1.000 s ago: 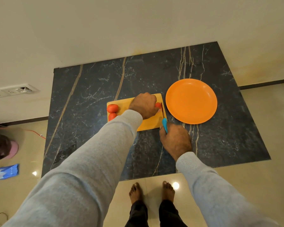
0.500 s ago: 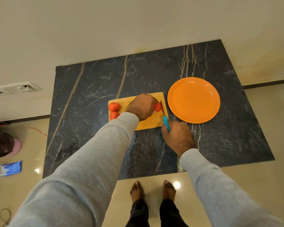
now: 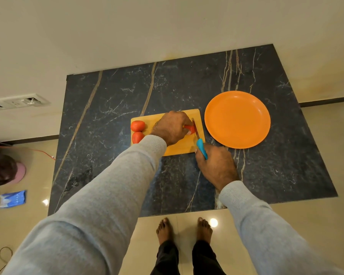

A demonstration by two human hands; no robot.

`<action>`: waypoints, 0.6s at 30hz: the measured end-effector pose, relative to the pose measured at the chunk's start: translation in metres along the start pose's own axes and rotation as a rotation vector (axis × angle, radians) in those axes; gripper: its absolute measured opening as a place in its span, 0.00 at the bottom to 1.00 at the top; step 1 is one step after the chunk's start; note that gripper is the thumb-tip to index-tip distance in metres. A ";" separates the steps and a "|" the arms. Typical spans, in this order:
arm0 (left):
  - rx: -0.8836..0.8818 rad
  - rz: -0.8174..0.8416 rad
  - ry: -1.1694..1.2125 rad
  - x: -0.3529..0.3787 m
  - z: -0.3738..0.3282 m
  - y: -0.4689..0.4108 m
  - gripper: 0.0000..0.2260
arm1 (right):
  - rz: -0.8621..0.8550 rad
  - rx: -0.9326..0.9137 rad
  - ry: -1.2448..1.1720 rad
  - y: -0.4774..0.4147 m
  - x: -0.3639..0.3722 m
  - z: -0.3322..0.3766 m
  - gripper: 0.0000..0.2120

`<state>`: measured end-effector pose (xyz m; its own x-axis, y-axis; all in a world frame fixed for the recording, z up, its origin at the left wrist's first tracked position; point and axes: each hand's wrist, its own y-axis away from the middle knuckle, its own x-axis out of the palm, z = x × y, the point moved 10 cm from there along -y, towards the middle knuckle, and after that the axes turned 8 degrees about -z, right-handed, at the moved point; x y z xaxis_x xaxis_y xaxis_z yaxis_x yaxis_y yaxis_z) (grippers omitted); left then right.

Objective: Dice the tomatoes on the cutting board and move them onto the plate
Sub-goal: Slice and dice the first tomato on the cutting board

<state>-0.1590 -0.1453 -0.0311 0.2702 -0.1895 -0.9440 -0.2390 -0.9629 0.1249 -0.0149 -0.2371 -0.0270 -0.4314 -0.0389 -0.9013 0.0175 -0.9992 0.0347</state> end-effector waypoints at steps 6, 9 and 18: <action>0.053 -0.013 -0.035 0.003 -0.002 -0.002 0.16 | 0.011 0.008 0.002 -0.002 0.006 0.002 0.19; 0.072 -0.012 -0.049 0.003 -0.003 -0.002 0.15 | 0.021 0.010 0.040 -0.009 0.008 0.006 0.20; 0.112 -0.027 -0.078 -0.001 -0.010 0.000 0.16 | 0.122 0.028 0.183 -0.008 0.018 0.017 0.21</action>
<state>-0.1498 -0.1475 -0.0270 0.2054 -0.1443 -0.9680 -0.3365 -0.9392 0.0687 -0.0383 -0.2294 -0.0360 -0.2564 -0.1612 -0.9530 0.0335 -0.9869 0.1579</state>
